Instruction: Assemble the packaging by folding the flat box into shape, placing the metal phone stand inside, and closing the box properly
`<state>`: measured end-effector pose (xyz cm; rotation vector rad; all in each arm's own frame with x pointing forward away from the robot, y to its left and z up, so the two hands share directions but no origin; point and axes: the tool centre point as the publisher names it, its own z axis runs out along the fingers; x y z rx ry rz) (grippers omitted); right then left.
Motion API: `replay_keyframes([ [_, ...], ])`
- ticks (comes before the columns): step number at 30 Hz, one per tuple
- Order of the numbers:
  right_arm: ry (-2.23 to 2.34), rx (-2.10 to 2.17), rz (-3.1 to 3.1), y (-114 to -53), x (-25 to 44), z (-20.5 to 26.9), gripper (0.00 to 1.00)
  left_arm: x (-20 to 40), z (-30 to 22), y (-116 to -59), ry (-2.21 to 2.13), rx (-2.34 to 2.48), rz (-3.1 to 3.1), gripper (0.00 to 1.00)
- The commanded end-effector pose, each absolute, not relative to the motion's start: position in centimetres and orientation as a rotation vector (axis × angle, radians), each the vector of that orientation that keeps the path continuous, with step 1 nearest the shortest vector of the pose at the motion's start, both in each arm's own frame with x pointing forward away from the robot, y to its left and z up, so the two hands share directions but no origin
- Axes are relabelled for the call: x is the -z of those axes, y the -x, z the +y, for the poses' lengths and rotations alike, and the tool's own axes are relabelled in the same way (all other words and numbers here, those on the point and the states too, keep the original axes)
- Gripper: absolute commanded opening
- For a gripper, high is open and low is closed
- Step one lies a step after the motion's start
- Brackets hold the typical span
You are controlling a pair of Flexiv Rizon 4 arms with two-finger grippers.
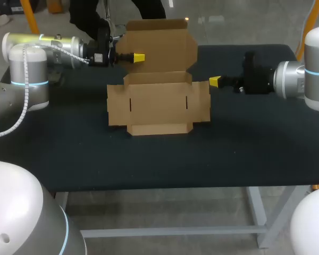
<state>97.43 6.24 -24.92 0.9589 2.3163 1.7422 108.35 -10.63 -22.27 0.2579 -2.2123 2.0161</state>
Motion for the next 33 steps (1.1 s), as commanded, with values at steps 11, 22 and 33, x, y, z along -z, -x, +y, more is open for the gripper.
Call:
replay_keyframes([
  [11, -1.006, -1.671, 2.280, -97.0, 24.6, 6.5, 0.00, 22.3, -10.4, -108.4, -0.251, -2.016, -2.208, 0.00],
  [22, -0.898, -1.721, 2.200, -94.2, 23.9, 6.2, 0.00, 21.3, -10.5, -107.4, -0.197, -2.045, -2.240, 0.00],
  [33, -0.795, -1.651, 2.141, -89.6, 23.9, 5.6, 0.00, 18.4, -11.2, -104.5, -0.169, -2.052, -2.342, 0.00],
])
